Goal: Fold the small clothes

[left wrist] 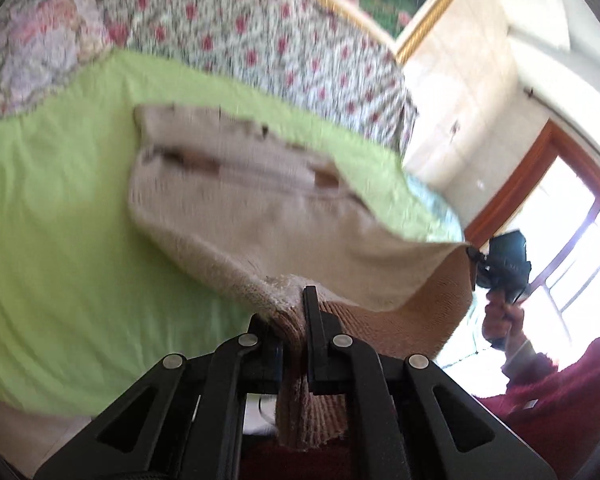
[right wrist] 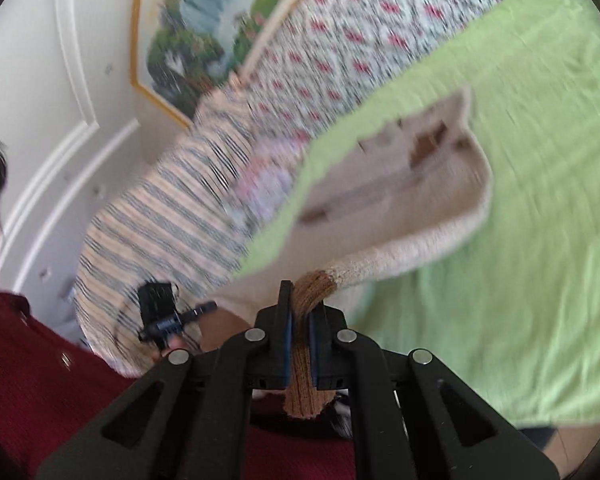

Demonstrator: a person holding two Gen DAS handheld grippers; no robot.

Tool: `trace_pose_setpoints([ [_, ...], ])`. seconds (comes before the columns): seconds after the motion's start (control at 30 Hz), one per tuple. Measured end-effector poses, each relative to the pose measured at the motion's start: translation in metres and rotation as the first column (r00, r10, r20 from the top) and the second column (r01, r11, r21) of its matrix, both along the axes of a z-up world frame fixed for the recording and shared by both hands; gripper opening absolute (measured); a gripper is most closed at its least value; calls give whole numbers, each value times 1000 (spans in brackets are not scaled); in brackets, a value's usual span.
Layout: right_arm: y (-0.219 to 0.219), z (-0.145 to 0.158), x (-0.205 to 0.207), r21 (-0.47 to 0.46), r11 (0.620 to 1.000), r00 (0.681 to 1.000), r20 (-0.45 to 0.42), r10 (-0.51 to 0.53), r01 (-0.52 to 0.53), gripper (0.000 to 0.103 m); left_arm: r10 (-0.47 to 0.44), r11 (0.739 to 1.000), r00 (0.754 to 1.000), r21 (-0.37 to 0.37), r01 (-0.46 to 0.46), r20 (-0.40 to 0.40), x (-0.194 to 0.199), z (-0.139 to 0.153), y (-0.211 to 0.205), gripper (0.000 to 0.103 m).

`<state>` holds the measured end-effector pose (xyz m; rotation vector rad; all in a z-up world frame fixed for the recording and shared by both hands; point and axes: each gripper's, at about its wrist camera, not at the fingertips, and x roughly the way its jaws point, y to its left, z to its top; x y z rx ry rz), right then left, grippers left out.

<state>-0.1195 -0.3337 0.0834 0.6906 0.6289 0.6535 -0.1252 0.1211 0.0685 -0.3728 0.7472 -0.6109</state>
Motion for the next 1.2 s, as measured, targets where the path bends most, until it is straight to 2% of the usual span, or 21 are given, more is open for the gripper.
trace_pose_setpoints([
  [0.1, -2, 12, 20, 20, 999, 999, 40, -28, 28, 7, 31, 999, 998, -21, -30, 51, 14, 18, 8, 5],
  [0.13, -5, 15, 31, 29, 999, 998, 53, -40, 39, 7, 37, 999, 998, -31, -35, 60, 29, 22, -3, 5],
  [0.3, -11, 22, 86, 34, 995, 992, 84, -96, 93, 7, 82, 996, 991, -44, -78, 107, 90, 34, 1, 5],
  [0.37, -14, 20, 117, 25, 992, 990, 76, -123, 121, 7, 105, 994, 989, -47, -101, 100, 116, 33, -4, 5],
  [0.57, -22, 10, 193, -31, 979, 979, 9, -203, 203, 7, 185, 981, 982, -59, -183, 29, 203, 18, 2, 5],
  [0.77, -28, -12, 266, -118, 953, 955, -70, -288, 279, 7, 212, 977, 977, -17, -212, -17, 275, -3, -1, 5],
  [0.87, -33, -27, 292, -133, 944, 942, -107, -317, 303, 7, 227, 973, 972, -22, -228, -59, 307, -18, 2, 5],
  [1.0, -36, -45, 322, -205, 923, 924, -140, -356, 325, 7, 252, 967, 961, -17, -256, -110, 346, -39, 3, 6],
  [1.07, -36, -60, 336, -247, 908, 908, -167, -385, 339, 7, 263, 964, 953, -5, -267, -150, 365, -54, 2, 6],
  [1.13, -39, -82, 347, -269, 900, 884, -230, -406, 344, 9, 271, 962, 942, 30, -270, -198, 381, -73, -3, 7],
  [1.2, -40, -92, 349, -288, 891, 864, -266, -427, 351, 14, 273, 962, 932, 54, -268, -240, 388, -88, -6, 8],
])
